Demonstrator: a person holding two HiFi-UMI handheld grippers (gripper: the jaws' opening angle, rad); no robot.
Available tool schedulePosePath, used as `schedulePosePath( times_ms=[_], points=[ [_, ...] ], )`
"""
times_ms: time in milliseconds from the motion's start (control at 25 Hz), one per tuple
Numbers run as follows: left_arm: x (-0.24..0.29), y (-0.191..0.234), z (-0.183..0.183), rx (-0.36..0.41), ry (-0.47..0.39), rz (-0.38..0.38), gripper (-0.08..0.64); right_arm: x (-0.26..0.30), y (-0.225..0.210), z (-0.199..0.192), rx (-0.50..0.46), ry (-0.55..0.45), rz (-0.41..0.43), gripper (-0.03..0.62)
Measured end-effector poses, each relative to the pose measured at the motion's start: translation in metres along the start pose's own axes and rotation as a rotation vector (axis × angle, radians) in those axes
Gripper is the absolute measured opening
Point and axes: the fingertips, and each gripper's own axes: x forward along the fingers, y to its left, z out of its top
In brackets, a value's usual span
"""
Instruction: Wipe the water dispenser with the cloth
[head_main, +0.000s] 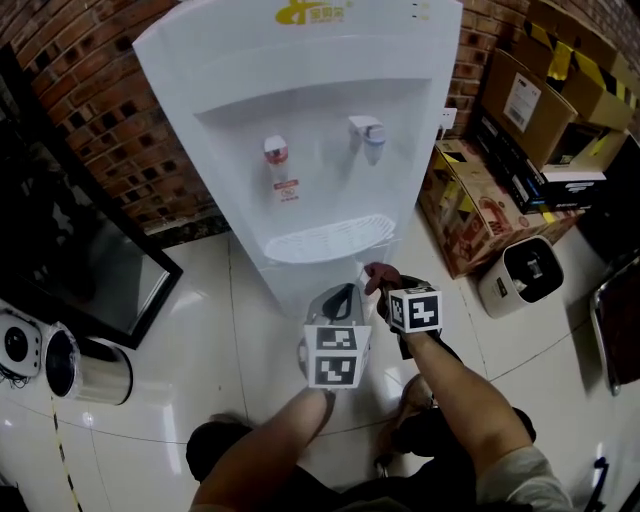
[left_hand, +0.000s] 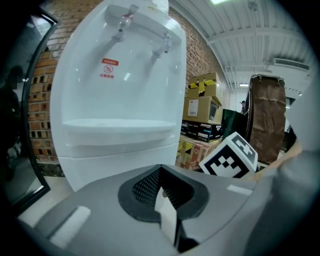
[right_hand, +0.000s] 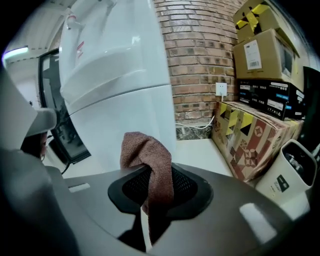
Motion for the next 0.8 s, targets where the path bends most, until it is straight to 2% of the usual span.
schedulePosePath(
  times_ms=[200, 400, 600, 800],
  points=[
    [-0.036, 0.043, -0.001, 0.045, -0.013, 0.06, 0.0, -0.007, 0.074, -0.015, -0.051, -0.006, 0.085, 0.103],
    [-0.077, 0.095, -0.025, 0.088, 0.019, 0.127, 0.0, 0.002, 0.146, -0.017, -0.088, -0.037, 0.163, 0.103],
    [-0.11, 0.151, -0.05, 0.086, 0.046, 0.185, 0.0, 0.022, 0.2, -0.036, -0.147, -0.016, 0.202, 0.103],
    [-0.122, 0.178, -0.057, 0.089, 0.042, 0.188, 0.0, 0.054, 0.239, -0.048, -0.199, -0.003, 0.225, 0.102]
  ],
)
